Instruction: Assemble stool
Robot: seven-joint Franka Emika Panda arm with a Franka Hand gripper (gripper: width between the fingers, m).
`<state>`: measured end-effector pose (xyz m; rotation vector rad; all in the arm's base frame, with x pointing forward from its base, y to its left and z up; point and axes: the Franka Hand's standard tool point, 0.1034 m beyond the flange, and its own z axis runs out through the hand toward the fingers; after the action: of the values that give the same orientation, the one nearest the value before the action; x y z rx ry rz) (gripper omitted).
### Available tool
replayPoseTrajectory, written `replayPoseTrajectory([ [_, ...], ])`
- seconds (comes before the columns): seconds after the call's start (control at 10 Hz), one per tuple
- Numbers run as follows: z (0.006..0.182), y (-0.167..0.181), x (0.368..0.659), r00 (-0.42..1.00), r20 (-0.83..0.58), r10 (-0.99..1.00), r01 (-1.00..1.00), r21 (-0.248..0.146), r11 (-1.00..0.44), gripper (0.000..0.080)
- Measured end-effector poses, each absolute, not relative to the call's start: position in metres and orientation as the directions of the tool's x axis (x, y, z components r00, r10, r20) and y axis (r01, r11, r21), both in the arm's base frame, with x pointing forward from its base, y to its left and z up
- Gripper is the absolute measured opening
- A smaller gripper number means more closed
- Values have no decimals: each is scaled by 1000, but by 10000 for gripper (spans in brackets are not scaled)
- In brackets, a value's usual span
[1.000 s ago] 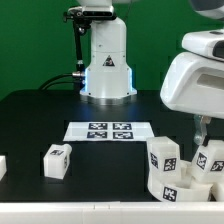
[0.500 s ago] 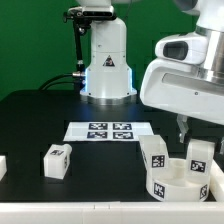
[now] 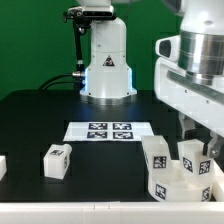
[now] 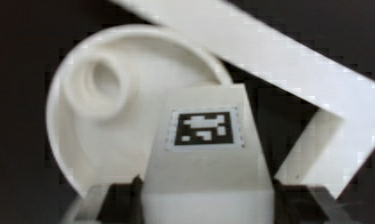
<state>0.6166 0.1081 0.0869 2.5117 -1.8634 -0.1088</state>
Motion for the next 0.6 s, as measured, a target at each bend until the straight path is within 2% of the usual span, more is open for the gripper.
replayPoseTrajectory([
  [0.1,88,109,618,222,-56,-973,-974,22,-224,334],
  [0.4,86,110,618,-38,-62,-997,-999,31,36,334],
  [0.6,85,108,624,-379,-139,-915,-924,12,381,334],
])
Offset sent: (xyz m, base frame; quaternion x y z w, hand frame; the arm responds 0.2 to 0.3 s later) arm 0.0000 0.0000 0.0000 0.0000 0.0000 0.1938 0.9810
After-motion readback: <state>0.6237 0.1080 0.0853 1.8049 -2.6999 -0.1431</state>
